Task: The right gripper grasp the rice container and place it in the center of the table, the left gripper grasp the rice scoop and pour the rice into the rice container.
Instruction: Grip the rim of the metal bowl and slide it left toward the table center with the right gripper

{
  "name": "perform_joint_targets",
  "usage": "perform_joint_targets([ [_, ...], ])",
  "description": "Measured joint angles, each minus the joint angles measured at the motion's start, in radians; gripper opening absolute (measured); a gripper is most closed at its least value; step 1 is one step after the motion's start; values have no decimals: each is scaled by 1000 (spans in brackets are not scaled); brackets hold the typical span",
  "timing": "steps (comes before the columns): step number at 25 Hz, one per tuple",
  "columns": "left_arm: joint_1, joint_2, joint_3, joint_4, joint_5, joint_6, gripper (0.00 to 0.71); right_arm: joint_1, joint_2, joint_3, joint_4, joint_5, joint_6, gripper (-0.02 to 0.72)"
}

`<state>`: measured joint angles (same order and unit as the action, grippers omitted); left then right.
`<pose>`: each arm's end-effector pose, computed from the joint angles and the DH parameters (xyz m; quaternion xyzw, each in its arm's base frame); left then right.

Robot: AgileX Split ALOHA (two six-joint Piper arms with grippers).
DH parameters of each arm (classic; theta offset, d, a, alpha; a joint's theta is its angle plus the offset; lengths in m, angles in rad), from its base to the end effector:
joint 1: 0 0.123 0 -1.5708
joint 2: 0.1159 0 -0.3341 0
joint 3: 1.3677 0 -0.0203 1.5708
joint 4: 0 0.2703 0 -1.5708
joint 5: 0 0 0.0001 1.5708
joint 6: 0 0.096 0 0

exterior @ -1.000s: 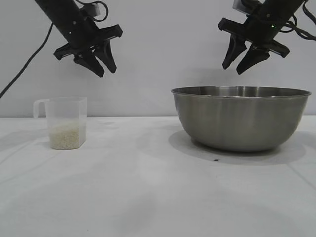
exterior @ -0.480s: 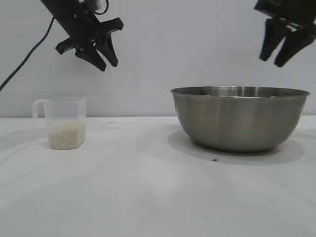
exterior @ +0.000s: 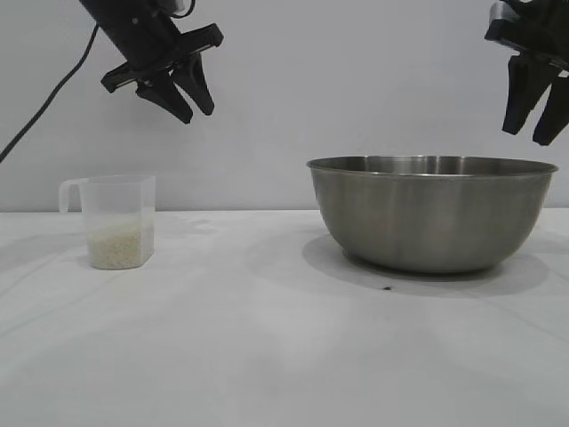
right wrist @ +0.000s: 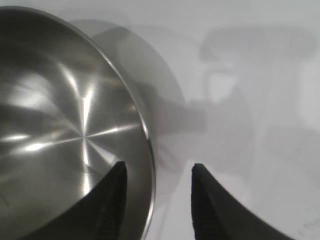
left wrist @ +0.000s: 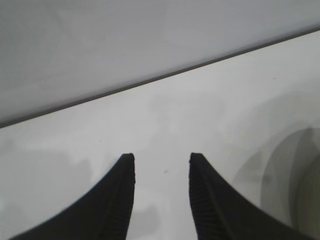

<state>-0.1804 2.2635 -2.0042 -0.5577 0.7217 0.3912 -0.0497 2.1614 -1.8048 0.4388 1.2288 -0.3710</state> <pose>0.5578 -0.1359 0.2620 0.1266 0.9080 -0.2052 0.3427 0.4933 0.0139 0.2373 -0.0914 0.9733 0.1956 0.0780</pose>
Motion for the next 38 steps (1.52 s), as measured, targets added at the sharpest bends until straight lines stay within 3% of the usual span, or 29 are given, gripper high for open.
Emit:
perform_joint_targets([
  [7,0,0,0,0,2,0,225,47,43,0,-20,-4,0,247],
  [10,0,0,0,0,2,0,225,77,63,0,-69,-5,0,106],
  [13,0,0,0,0,2,0,225,96,72,0,-75,-5,0,0],
  [19,0,0,0,0,2,0,225,176,72,0,-89,-11,17,0],
  [24,0,0,0,0,6,0,225,273,72,0,-135,-14,42,0],
  [30,0,0,0,0,6,0,225,326,72,16,-140,-14,46,0],
  [32,0,0,0,0,6,0,225,330,68,33,-144,-11,46,48],
  [36,0,0,0,0,8,0,225,313,16,41,-157,-11,46,234],
  [38,0,0,0,0,8,0,225,300,-32,41,-149,-11,46,256],
])
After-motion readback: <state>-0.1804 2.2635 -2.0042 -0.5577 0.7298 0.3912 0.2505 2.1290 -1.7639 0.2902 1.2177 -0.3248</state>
